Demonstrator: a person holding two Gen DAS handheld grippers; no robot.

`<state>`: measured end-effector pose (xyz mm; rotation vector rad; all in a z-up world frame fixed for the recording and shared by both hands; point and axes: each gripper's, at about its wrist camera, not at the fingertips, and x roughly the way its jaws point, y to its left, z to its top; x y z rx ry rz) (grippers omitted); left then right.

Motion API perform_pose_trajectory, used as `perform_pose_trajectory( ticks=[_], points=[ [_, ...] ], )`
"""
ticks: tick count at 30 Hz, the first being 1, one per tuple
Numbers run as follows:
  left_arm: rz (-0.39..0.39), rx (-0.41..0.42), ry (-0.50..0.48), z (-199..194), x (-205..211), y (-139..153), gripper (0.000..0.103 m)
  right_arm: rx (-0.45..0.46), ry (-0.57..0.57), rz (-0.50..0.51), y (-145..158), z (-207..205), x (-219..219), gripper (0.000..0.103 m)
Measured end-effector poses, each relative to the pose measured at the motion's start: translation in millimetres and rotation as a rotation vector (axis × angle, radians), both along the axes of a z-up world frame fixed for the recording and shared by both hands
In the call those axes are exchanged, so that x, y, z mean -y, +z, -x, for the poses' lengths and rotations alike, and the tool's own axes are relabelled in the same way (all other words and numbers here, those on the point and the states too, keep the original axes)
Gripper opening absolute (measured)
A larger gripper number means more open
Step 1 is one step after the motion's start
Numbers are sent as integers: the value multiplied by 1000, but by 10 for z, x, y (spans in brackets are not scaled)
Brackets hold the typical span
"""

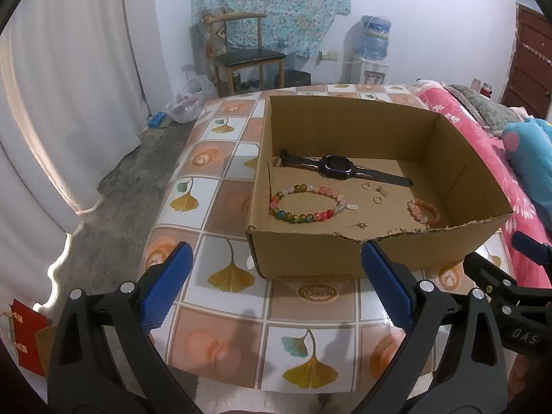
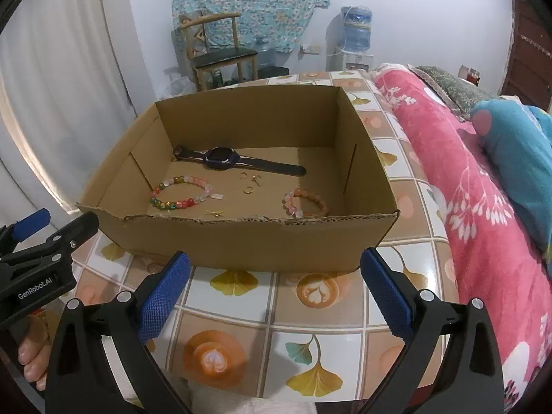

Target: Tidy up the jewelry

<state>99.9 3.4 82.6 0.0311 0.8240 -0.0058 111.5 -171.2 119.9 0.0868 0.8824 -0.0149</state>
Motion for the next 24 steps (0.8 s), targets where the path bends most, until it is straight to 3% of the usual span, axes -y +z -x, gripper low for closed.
perform_pose_trajectory(
  ticks=[24],
  points=[
    [7, -6, 9, 26, -3, -9, 95, -7, 1, 4, -1, -12, -11, 96]
  ],
)
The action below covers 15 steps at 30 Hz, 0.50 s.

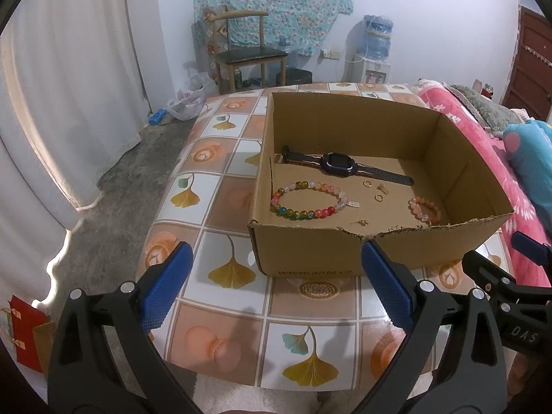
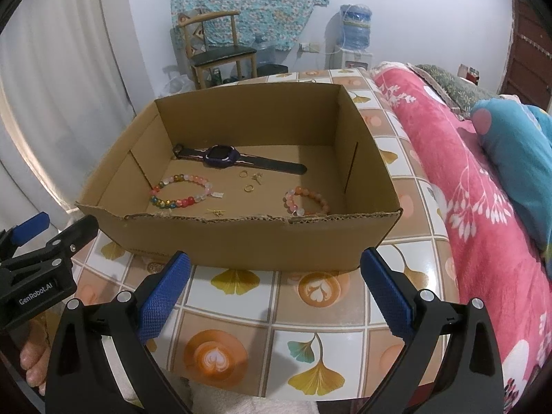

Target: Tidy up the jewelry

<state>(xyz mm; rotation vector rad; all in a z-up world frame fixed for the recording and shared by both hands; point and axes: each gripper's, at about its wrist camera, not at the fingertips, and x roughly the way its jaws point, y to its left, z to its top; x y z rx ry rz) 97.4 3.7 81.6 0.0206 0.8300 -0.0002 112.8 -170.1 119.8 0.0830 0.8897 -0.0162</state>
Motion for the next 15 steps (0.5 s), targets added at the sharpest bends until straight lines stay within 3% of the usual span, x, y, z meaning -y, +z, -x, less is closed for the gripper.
perform_pose_trajectory(
  ticks=[15],
  points=[
    [1, -3, 3, -5, -9, -27, 95, -2, 9, 3, -8, -7, -6, 96]
  ],
)
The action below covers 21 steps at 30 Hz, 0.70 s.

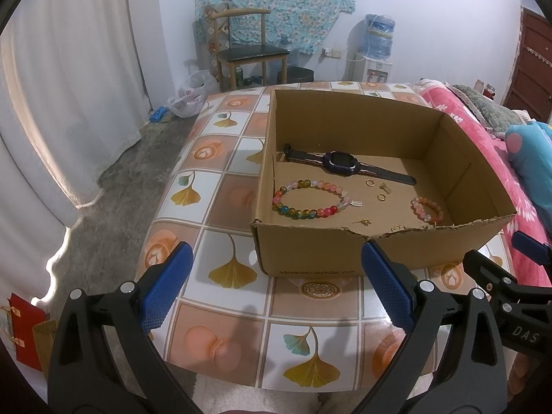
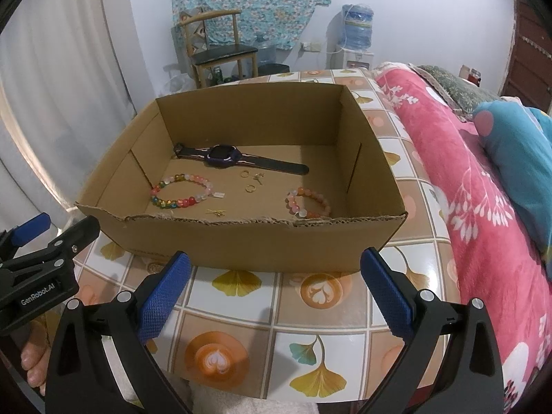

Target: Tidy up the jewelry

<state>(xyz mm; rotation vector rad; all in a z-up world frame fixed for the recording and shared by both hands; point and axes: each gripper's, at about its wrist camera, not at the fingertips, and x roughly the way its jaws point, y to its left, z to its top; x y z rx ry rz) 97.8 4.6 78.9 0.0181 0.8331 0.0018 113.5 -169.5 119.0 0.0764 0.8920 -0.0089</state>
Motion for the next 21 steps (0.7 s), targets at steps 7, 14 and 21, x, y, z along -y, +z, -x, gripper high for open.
perform_pose_trajectory(
  ticks=[7, 14, 21],
  points=[
    [1, -1, 1, -1, 0, 0, 95, -1, -1, -1, 0, -4, -5, 96],
    [0, -1, 0, -4, -5, 2, 95, 0, -1, 0, 1, -6, -6, 96],
    [2, -1, 0, -15, -6, -8, 95, 0, 1, -1, 4, -5, -1, 96]
  ],
)
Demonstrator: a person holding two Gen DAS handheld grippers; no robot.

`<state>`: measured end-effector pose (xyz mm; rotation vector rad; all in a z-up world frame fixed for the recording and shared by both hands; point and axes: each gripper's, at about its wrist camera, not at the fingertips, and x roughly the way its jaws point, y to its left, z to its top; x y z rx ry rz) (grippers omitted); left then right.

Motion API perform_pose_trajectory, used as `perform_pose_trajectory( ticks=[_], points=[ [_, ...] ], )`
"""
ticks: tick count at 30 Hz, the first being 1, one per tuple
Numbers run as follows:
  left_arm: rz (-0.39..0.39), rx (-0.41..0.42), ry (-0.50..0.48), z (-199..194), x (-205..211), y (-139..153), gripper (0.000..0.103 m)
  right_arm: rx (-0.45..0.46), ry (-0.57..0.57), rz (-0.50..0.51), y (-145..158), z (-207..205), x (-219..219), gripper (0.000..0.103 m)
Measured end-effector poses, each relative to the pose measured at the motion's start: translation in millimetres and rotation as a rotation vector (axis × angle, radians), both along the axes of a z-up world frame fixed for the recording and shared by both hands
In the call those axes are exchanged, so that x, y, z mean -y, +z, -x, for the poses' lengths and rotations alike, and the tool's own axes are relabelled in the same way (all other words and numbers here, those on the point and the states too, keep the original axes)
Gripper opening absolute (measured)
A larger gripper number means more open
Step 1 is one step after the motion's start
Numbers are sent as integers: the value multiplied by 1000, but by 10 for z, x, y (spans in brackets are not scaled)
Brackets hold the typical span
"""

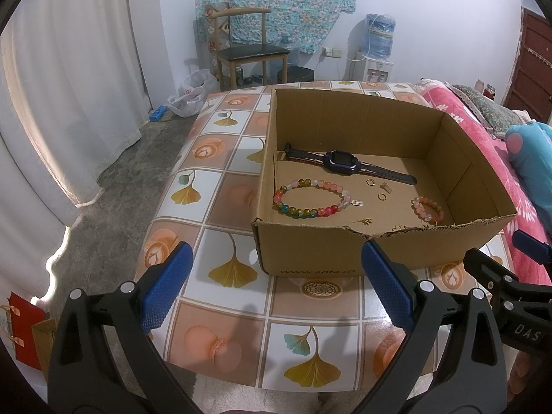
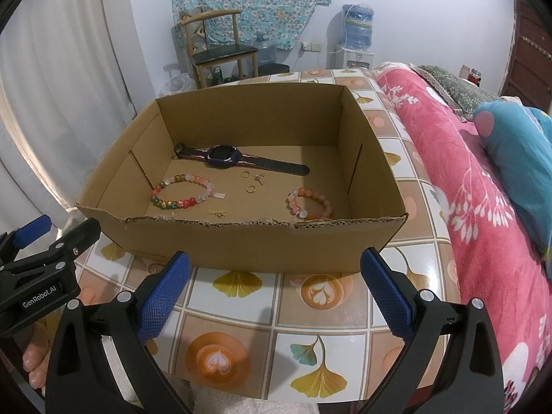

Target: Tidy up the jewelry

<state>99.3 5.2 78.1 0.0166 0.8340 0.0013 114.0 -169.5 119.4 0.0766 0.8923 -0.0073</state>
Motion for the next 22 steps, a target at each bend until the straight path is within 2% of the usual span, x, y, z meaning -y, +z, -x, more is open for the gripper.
perform_pose_trajectory(
  ticks=[22],
  points=[
    [1, 2, 1, 6, 7, -10, 95, -2, -4, 4, -7, -13, 2, 96]
  ],
)
